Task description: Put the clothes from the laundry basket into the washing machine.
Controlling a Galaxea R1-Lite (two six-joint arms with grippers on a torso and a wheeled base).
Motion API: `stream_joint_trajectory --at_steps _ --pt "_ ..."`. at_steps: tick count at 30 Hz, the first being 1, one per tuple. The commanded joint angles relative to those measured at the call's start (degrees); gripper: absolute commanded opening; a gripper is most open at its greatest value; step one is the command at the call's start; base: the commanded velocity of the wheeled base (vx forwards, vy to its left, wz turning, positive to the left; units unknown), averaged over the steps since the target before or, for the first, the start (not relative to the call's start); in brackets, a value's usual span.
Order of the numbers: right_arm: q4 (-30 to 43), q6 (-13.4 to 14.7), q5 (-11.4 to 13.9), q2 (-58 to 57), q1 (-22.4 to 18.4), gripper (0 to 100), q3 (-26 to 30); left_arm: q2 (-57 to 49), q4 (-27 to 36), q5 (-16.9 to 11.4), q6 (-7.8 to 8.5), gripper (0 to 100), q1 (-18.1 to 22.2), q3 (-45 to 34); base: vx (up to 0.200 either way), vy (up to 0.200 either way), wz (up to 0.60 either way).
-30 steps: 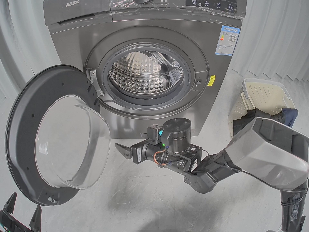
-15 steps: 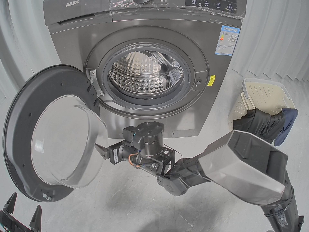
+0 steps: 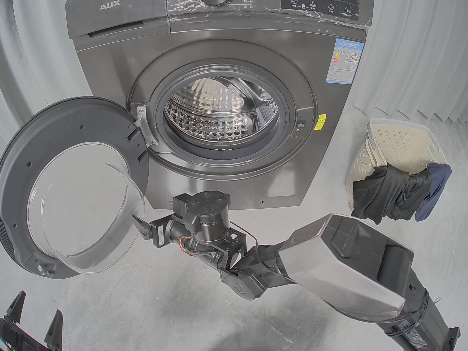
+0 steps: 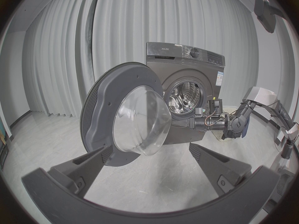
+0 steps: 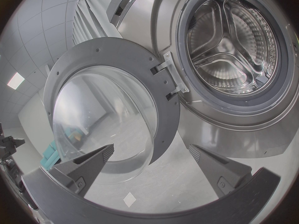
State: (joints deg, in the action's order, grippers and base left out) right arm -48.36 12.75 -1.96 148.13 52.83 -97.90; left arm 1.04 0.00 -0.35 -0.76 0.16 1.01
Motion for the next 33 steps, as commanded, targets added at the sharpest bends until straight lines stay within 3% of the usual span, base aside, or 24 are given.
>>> stream_joint_trajectory --at_steps 1,4,9,16,17,19,22,23,27,33 --pt "-0.68 -0.18 -0.23 -7.59 -2.12 100 7.64 -0.77 0.00 0.00 -0.04 100 0.02 -1.01 0.000 0.000 0.00" --pt "-1.12 -0.53 -0.23 -13.04 -3.35 100 13.97 -0.77 0.00 0.00 -0.04 100 0.02 -1.01 0.000 0.000 0.00" --pt "-3.06 -1.59 -0.32 -28.60 -7.48 100 29.96 -0.77 -0.09 0.09 0.14 100 0.02 -1.01 0.000 0.000 0.00" --pt "-3.14 -5.81 -0.23 -53.82 -16.10 100 52.46 -0.86 0.00 0.27 0.23 100 0.11 -1.01 0.000 0.000 0.00" --pt "-3.14 -5.81 -0.23 -53.82 -16.10 100 52.46 -0.86 0.00 0.27 0.23 100 0.11 -1.01 0.000 0.000 0.00" --pt "-2.62 -8.18 -0.23 -64.10 -20.40 100 60.37 -0.86 -0.09 0.27 0.14 100 0.11 -1.01 0.000 0.000 0.00" --pt "-2.53 -9.59 -0.23 -70.17 -23.30 100 65.21 -0.86 -0.09 0.27 0.14 100 0.11 -1.01 0.000 0.000 0.00" --pt "-2.00 -11.61 -0.23 -77.11 -27.52 100 69.87 -0.86 -0.09 0.18 0.14 100 0.11 -1.01 0.000 0.000 0.00" --pt "-0.16 -14.16 0.29 -87.75 -35.26 100 77.25 -0.86 -0.09 0.27 0.14 100 0.11 -1.01 0.000 0.000 0.00" --pt "6.70 -14.25 -0.06 -104.89 -39.30 100 86.56 -0.86 -0.09 0.18 0.14 100 0.11 -1.01 0.000 0.000 0.00"
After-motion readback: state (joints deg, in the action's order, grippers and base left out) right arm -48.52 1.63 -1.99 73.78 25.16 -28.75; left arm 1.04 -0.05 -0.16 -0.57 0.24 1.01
